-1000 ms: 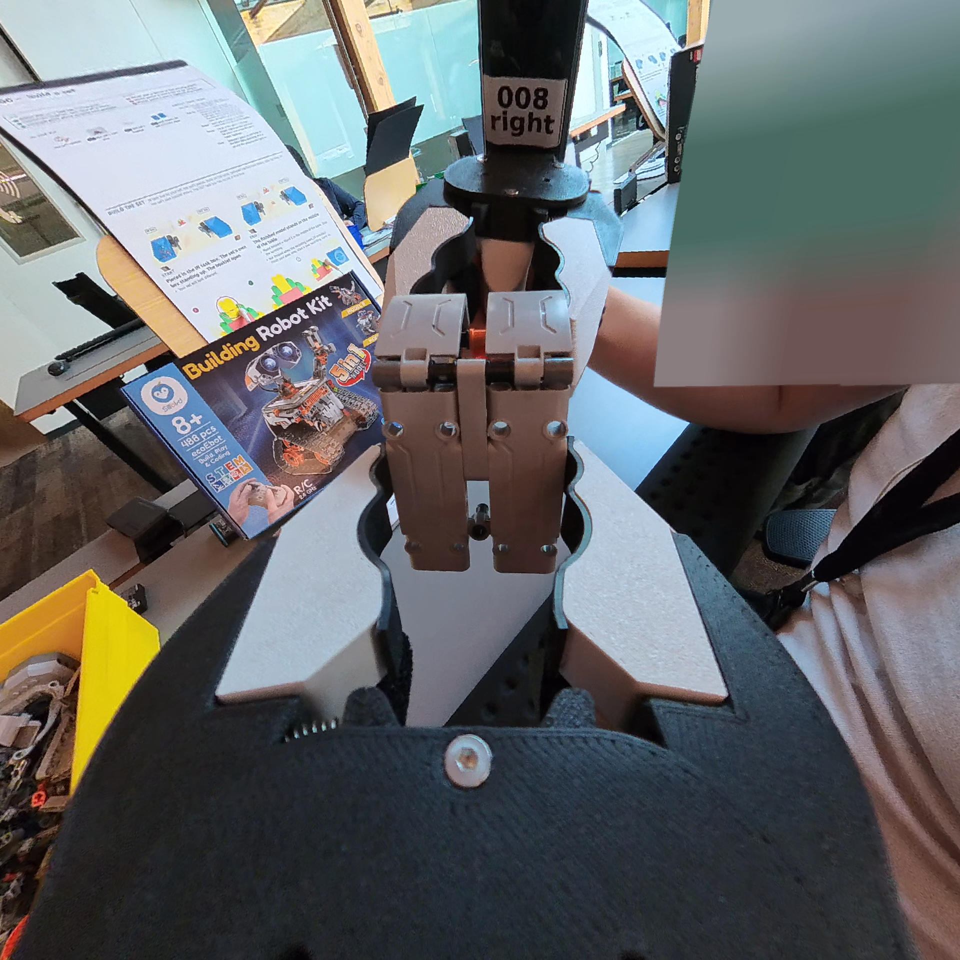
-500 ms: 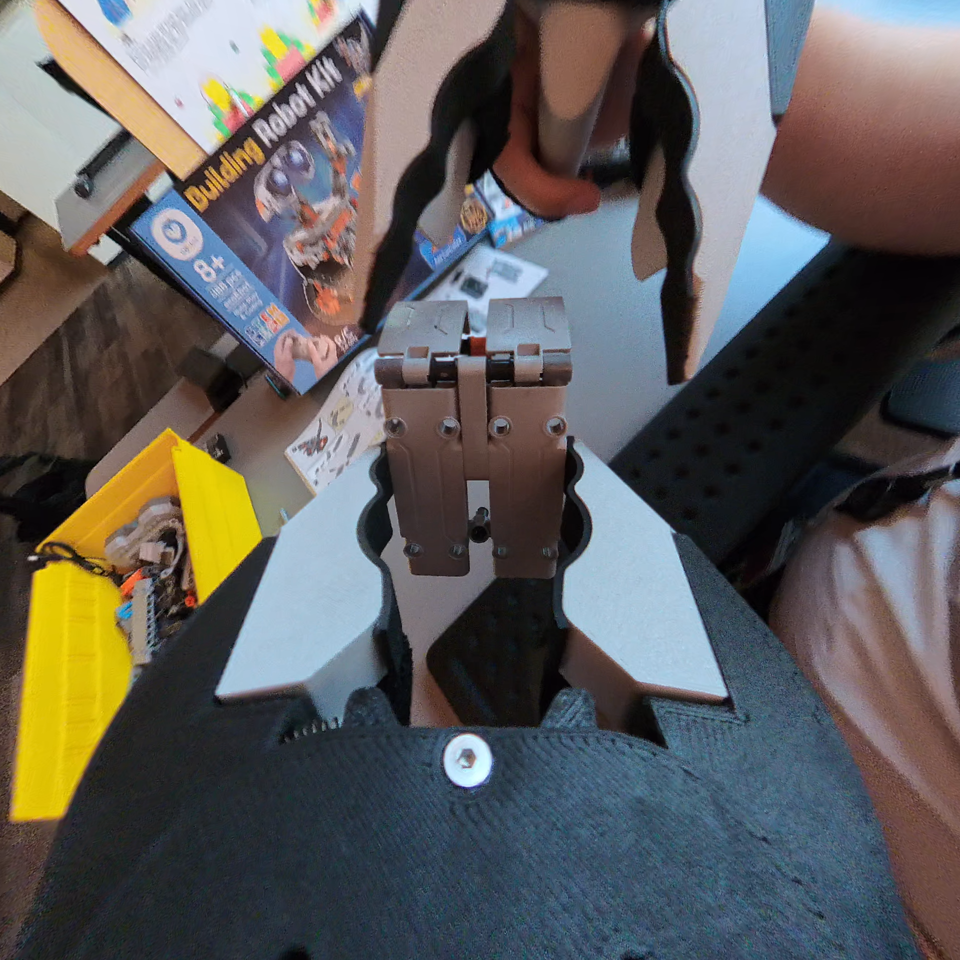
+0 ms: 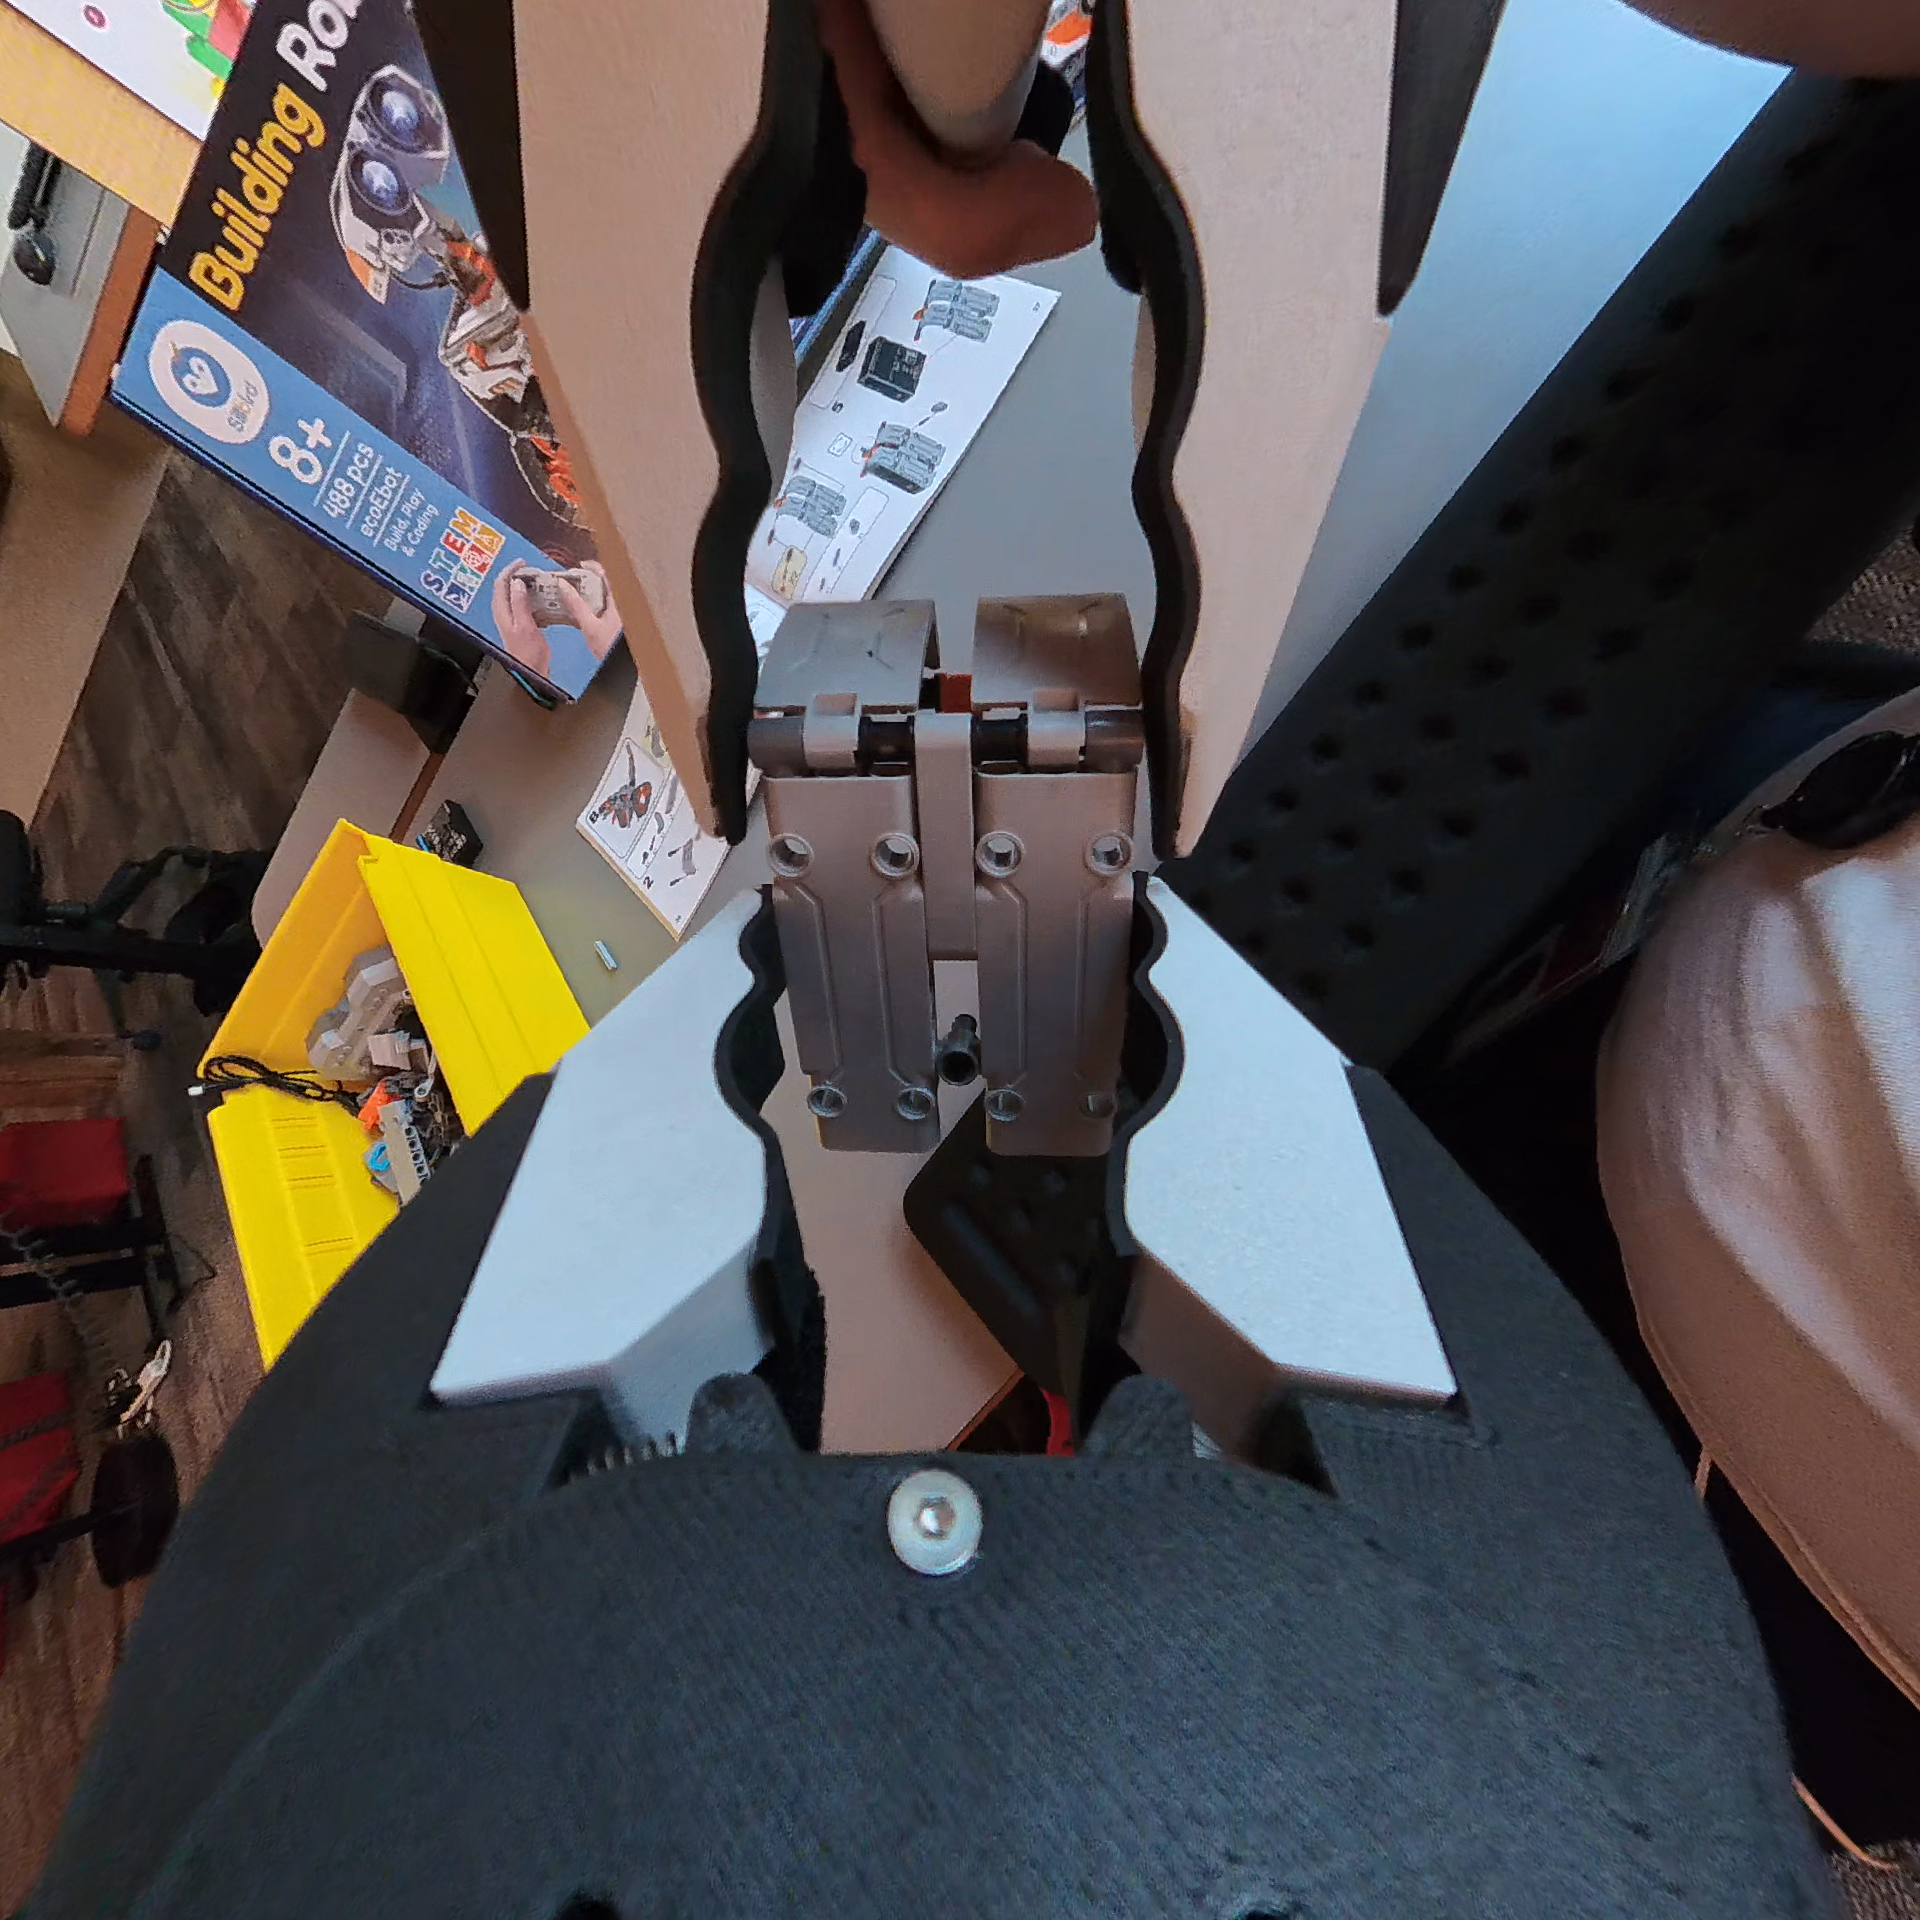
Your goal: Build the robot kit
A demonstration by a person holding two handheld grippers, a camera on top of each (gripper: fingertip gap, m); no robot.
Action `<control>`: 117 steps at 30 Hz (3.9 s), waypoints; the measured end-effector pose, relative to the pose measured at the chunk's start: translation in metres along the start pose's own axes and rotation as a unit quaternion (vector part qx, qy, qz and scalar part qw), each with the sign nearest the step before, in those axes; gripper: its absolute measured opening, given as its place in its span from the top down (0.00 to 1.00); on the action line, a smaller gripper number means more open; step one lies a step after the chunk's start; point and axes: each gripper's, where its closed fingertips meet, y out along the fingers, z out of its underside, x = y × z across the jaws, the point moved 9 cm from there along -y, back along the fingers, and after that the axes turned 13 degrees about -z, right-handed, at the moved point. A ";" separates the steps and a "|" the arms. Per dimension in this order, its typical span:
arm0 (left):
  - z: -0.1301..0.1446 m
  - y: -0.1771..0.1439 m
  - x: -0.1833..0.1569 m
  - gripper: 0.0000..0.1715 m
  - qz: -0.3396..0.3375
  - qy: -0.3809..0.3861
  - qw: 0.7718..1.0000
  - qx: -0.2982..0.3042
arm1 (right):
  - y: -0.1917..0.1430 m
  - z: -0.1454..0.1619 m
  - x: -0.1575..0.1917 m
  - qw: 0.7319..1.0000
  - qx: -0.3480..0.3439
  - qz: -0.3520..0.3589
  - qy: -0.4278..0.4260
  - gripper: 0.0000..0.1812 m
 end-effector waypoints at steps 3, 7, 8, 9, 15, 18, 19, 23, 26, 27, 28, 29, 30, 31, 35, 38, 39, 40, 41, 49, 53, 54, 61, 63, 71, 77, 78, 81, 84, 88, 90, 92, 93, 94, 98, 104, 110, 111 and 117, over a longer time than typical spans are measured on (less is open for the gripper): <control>0.000 0.001 -0.001 0.62 -0.005 0.007 1.000 0.010 | 0.002 0.000 0.000 1.000 0.016 0.005 -0.001 0.65; 0.000 0.001 -0.002 0.62 -0.009 0.015 1.000 0.017 | 0.003 0.000 0.001 0.999 0.036 0.011 -0.013 0.66; 0.001 0.001 -0.002 0.62 -0.011 0.018 1.000 0.020 | 0.004 0.000 0.002 0.999 0.040 0.013 -0.016 0.66; 0.001 0.001 -0.002 0.62 -0.012 0.019 0.999 0.022 | 0.005 -0.001 0.002 0.999 0.042 0.014 -0.018 0.66; 0.007 0.002 -0.002 0.62 -0.012 0.021 0.999 0.031 | 0.012 0.001 0.000 0.999 0.043 0.016 -0.013 0.66; 0.010 -0.001 0.002 0.62 -0.008 0.005 1.000 0.006 | 0.010 0.004 -0.002 1.000 0.010 0.009 -0.009 0.59; 0.011 -0.003 0.005 0.62 -0.013 0.000 1.000 -0.007 | 0.007 0.005 -0.003 1.000 -0.006 0.018 -0.016 0.48; 0.016 -0.012 0.015 0.62 -0.004 -0.050 0.997 -0.055 | 0.001 0.014 -0.008 0.998 -0.050 0.020 -0.028 0.47; 0.017 -0.017 0.019 0.62 0.013 -0.090 0.992 -0.084 | 0.001 0.012 -0.011 0.992 -0.100 0.050 -0.060 0.60; 0.017 -0.017 0.021 0.62 0.015 -0.099 0.991 -0.092 | 0.001 0.011 -0.012 0.989 -0.118 0.060 -0.062 0.61; 0.017 -0.018 0.021 0.62 0.017 -0.106 0.990 -0.096 | 0.001 0.011 -0.013 0.987 -0.132 0.066 -0.058 0.63; 0.018 -0.018 0.022 0.62 0.019 -0.111 0.989 -0.095 | 0.002 0.012 -0.015 0.987 -0.138 0.064 -0.044 0.65; 0.018 -0.017 0.022 0.62 0.017 -0.112 0.989 -0.092 | 0.002 0.013 -0.017 0.989 -0.136 0.057 -0.026 0.65; 0.019 -0.015 0.023 0.62 0.010 -0.113 0.990 -0.086 | 0.003 0.014 -0.019 0.989 -0.133 0.061 -0.013 0.65; 0.024 -0.010 0.027 0.62 -0.005 -0.115 0.992 -0.047 | 0.010 0.015 -0.024 0.993 -0.059 0.100 0.009 0.67; 0.026 -0.006 0.022 0.62 -0.004 -0.094 0.996 -0.004 | 0.017 0.014 -0.021 0.994 0.022 0.108 -0.003 0.67; 0.027 -0.004 0.020 0.62 0.000 -0.088 0.996 0.009 | 0.018 0.014 -0.019 0.993 0.047 0.107 -0.005 0.67; 0.027 -0.003 0.019 0.62 0.005 -0.082 0.996 0.021 | 0.019 0.013 -0.018 0.992 0.069 0.105 -0.007 0.67; 0.028 -0.002 0.018 0.62 0.009 -0.076 0.997 0.031 | 0.019 0.012 -0.016 0.990 0.090 0.107 -0.009 0.67; 0.025 0.000 0.006 0.62 0.022 -0.019 0.994 0.103 | 0.024 0.001 -0.001 0.970 0.212 0.112 -0.031 0.67; 0.021 0.000 0.006 0.62 0.025 0.003 0.993 0.117 | 0.021 -0.005 0.004 0.968 0.218 0.115 -0.041 0.66; 0.019 -0.001 0.007 0.62 0.027 0.007 0.993 0.118 | 0.020 -0.005 0.003 0.972 0.203 0.110 -0.039 0.66; 0.009 0.002 0.012 0.62 0.033 0.080 0.985 0.149 | 0.019 0.009 -0.005 0.993 0.112 0.034 0.017 0.64; 0.008 0.004 0.017 0.62 0.029 0.082 0.985 0.149 | 0.016 0.014 -0.010 0.996 0.077 0.031 0.030 0.65; 0.015 -0.023 0.076 0.50 -0.006 -0.143 0.988 -0.055 | -0.011 0.023 -0.032 0.991 -0.024 0.133 0.022 0.66; 0.077 -0.029 0.092 0.55 0.023 -0.457 0.864 -0.210 | -0.022 0.009 -0.033 0.964 -0.093 0.248 -0.038 0.66; 0.083 -0.022 0.084 0.57 0.055 -0.488 0.841 -0.227 | -0.020 0.008 -0.032 0.958 -0.092 0.265 -0.052 0.66; 0.081 -0.003 0.063 0.64 0.151 -0.545 0.759 -0.322 | -0.013 0.005 -0.030 0.943 -0.077 0.315 -0.081 0.66; 0.071 0.006 0.060 0.69 0.169 -0.559 0.718 -0.379 | -0.004 0.004 -0.028 0.931 -0.080 0.344 -0.089 0.66; 0.057 0.004 0.061 0.86 0.144 -0.536 0.731 -0.397 | 0.005 0.002 -0.023 0.912 -0.081 0.384 -0.118 0.66; 0.053 -0.001 0.060 0.93 0.152 -0.528 0.729 -0.408 | 0.008 0.000 -0.021 0.905 -0.075 0.397 -0.135 0.66; 0.052 -0.007 0.059 0.96 0.168 -0.528 0.725 -0.409 | 0.009 0.000 -0.022 0.907 -0.076 0.392 -0.130 0.66; 0.052 -0.009 0.058 0.96 0.170 -0.529 0.726 -0.406 | 0.009 0.001 -0.023 0.912 -0.082 0.381 -0.128 0.66; 0.051 -0.012 0.057 0.97 0.165 -0.530 0.728 -0.403 | 0.009 0.002 -0.023 0.919 -0.091 0.363 -0.128 0.65; 0.044 -0.027 0.055 0.97 0.108 -0.511 0.763 -0.382 | 0.004 -0.001 -0.024 0.937 -0.113 0.312 -0.106 0.65; 0.027 -0.039 0.049 0.97 0.039 -0.488 0.794 -0.359 | -0.001 -0.019 -0.021 0.946 -0.117 0.293 -0.075 0.55; 0.015 -0.032 0.044 0.97 0.047 -0.502 0.791 -0.347 | -0.006 -0.023 -0.022 0.944 -0.079 0.317 -0.042 0.64; 0.013 -0.034 0.044 0.95 0.050 -0.489 0.796 -0.353 | -0.009 -0.023 -0.023 0.952 -0.096 0.290 -0.014 0.64; 0.014 -0.053 0.044 0.76 -0.014 -0.424 0.828 -0.365 | -0.036 -0.019 -0.030 0.936 -0.278 0.033 0.214 0.65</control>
